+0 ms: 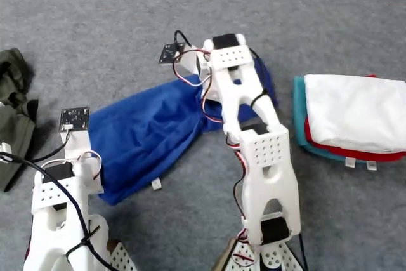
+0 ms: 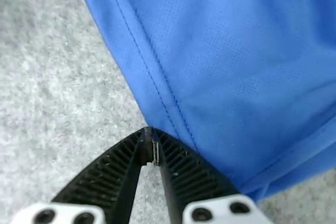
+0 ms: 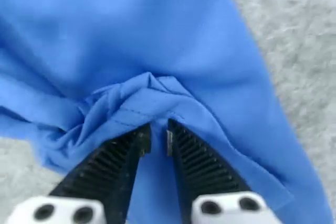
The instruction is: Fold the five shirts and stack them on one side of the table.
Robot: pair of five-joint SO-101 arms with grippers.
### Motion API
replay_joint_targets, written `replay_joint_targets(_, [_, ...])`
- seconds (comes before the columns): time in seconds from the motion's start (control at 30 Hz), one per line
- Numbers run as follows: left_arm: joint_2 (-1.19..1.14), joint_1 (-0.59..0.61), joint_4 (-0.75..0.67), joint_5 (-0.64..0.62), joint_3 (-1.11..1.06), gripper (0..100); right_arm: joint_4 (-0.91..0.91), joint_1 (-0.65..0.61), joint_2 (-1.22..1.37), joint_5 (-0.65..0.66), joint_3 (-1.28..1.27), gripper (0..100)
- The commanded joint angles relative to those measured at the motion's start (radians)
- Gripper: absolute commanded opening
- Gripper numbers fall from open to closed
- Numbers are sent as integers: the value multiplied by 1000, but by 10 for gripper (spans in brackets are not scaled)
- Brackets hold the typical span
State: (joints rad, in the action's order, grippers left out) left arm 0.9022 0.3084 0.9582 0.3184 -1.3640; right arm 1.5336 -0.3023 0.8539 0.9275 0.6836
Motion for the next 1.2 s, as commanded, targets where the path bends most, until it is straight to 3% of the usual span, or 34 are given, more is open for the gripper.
replay_joint_targets(0.0, [8,-6,72,11,48,18,180,7,-21,-12,206,77])
replay_joint_targets(0.13, [8,-8,166,8,186,18,255,87,-88,-49,369,77])
replay_joint_targets(0.3, [-7,-64,160,6,318,18,241,165,-151,-60,361,79])
replay_joint_targets(0.47, [-139,-120,-40,-81,364,18,55,206,-50,-190,344,79])
replay_joint_targets(0.73, [-661,6,-281,-215,634,18,-161,268,154,-477,344,78])
replay_joint_targets(0.93, [-974,107,-278,-186,833,18,-178,308,222,-425,346,77])
replay_joint_targets(1.17, [-1026,178,-278,-92,864,18,-178,318,228,-416,366,77])
